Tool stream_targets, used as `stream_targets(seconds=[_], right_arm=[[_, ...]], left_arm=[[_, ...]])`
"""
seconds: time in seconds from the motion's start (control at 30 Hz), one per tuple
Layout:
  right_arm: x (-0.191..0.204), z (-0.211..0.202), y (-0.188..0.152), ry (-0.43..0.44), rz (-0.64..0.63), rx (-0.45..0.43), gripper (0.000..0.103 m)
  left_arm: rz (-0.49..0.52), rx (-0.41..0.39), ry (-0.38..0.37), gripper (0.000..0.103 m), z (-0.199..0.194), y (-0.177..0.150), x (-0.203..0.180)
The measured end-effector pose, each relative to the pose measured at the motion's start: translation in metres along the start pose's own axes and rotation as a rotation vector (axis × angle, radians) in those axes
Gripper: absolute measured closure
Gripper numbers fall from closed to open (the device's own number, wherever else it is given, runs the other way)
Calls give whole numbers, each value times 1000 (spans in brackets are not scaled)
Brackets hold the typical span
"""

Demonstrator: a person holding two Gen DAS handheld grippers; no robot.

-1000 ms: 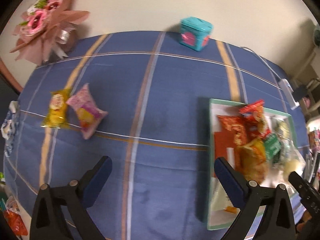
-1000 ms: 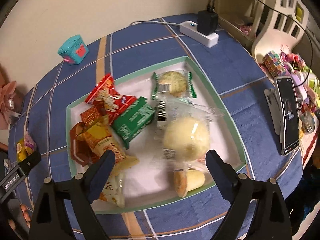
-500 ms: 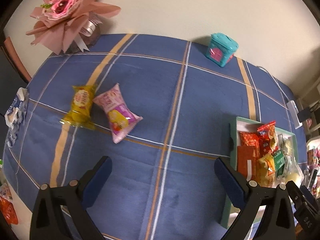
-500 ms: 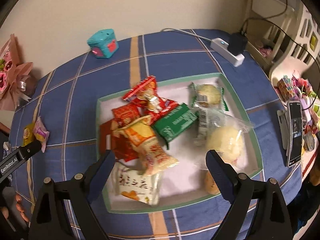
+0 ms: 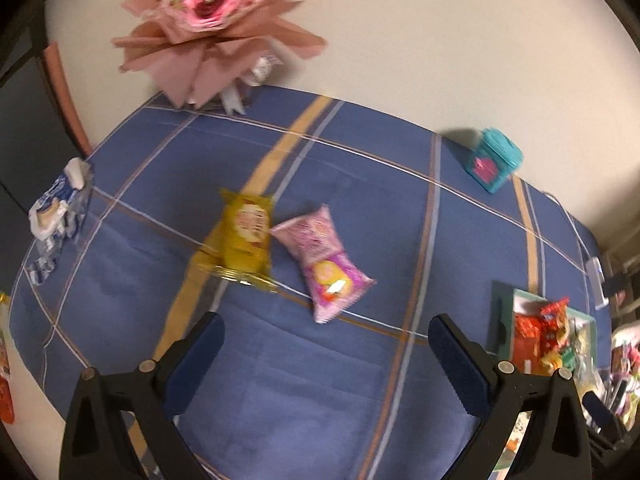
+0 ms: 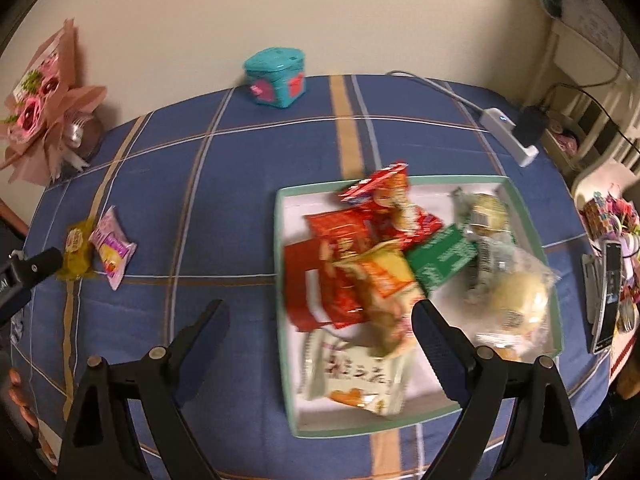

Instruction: Organize snacks

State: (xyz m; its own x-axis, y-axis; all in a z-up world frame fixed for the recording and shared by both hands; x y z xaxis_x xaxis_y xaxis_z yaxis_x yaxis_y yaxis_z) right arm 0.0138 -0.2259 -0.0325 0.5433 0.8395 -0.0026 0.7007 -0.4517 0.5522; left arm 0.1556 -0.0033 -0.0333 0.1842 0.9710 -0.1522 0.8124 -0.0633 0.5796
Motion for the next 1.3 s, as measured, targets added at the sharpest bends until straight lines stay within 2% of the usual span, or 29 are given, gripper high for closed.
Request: stream_targets(seconds=[0.17, 0.33, 0.53, 0.67, 0.93, 1.13, 1.3], right_arm=[[30, 9, -3, 23, -42, 8, 10], [60, 22, -10, 48, -86, 27, 10], [89, 38, -19, 86, -101, 61, 10], [104, 47, -24, 109, -110, 84, 10], [120, 58, -16, 137, -124, 81, 10], [143, 67, 5, 198, -118, 67, 10], [179, 81, 17, 259, -173, 75, 10]], left_arm=[[-38, -3, 54, 0, 5, 7, 32], [-100, -10, 75, 0, 10, 16, 63], [-119, 8, 141, 0, 20, 22, 94], [-134, 20, 154, 0, 27, 25, 111], [-199, 1, 105, 0, 35, 39, 138], [-209, 22, 48, 0, 53, 48, 134], [-194, 41, 28, 0, 70, 53, 121]])
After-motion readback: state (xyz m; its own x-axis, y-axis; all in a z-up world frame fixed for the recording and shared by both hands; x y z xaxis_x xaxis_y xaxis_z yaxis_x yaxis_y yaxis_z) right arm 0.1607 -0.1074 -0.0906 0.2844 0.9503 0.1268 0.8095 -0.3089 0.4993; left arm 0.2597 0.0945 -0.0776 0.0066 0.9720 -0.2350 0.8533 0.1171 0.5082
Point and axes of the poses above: each gripper's, at about its wrist camera, not at the fingertips, and z roughly the way its jaws point, x to its left, y to its top, the point moved 3 cm from there along z, roughly the way its jaws point, and after that the axes turned 8 degrees about -x, right-handed, at the moved point
